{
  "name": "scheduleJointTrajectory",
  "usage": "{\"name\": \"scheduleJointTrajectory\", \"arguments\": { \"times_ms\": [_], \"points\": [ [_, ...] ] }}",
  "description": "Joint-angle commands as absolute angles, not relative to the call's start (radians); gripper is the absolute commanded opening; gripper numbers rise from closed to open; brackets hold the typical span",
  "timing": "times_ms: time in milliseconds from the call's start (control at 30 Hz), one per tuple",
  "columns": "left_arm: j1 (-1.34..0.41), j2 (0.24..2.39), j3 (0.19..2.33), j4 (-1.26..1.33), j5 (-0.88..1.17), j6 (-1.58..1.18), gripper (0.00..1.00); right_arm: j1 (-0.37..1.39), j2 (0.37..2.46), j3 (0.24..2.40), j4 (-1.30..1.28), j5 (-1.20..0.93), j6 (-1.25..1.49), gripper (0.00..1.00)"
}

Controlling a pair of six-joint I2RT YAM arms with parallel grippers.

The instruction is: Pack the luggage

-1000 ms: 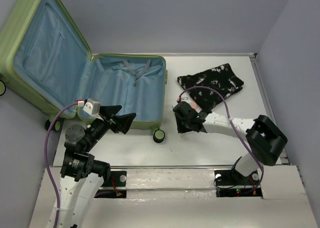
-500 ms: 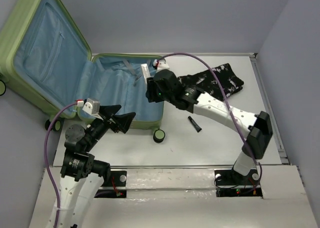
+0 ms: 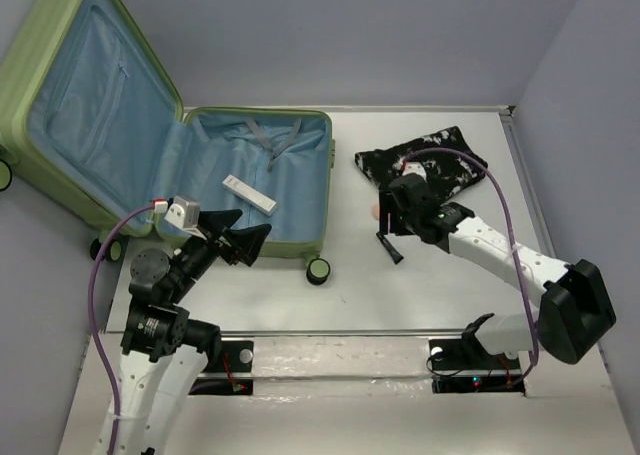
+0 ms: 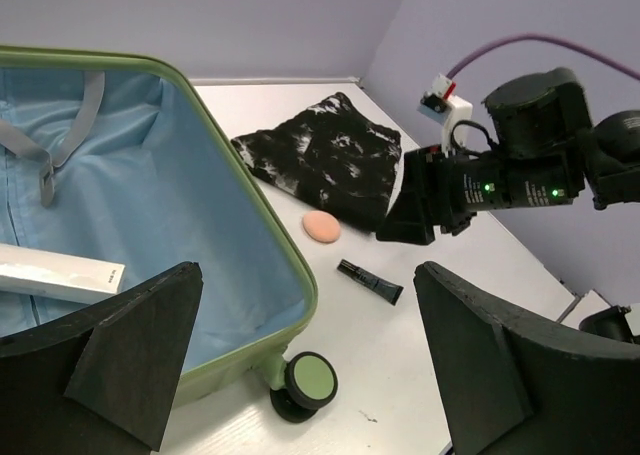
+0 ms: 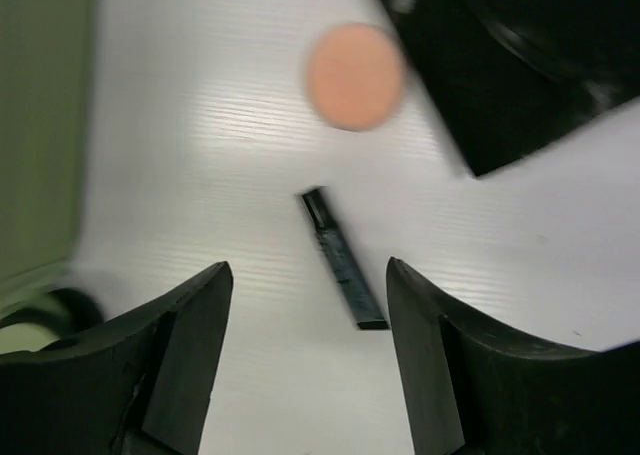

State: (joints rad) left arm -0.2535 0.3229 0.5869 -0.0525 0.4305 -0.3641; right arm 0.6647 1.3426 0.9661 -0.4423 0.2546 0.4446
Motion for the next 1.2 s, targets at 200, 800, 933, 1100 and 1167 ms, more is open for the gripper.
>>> {"name": "scheduleJointTrajectory", "arguments": {
  "times_ms": [200,800,933,1100,1167],
  "points": [
    [-0.249,0.314,0.597,-0.021,0.462,-0.364,0.99,0.565,1.56,0.899,-0.413,0.085,0.364,0.71],
    [-0.245,0.311,0.597,-0.017,0.482,-0.364,0.99,0.687,1.367,1.153,-0.39,-0.072,0.436,0.15],
    [-0.244,0.318,0.595,-0.017,0.477,-0.365,0.99,0.785,1.578,1.432,-0.319,-0.15,0.465,0.4],
    [-0.244,0.313,0.597,-0.023,0.466,-0.362,0.99,0.73,1.632,1.463,-0.288,-0.1,0.494,0.79],
    [-0.244,0.31,0.598,-0.023,0.471,-0.361,0.99,0.694,1.562,1.358,-0.249,-0.045,0.514,0.76]
  ]
}}
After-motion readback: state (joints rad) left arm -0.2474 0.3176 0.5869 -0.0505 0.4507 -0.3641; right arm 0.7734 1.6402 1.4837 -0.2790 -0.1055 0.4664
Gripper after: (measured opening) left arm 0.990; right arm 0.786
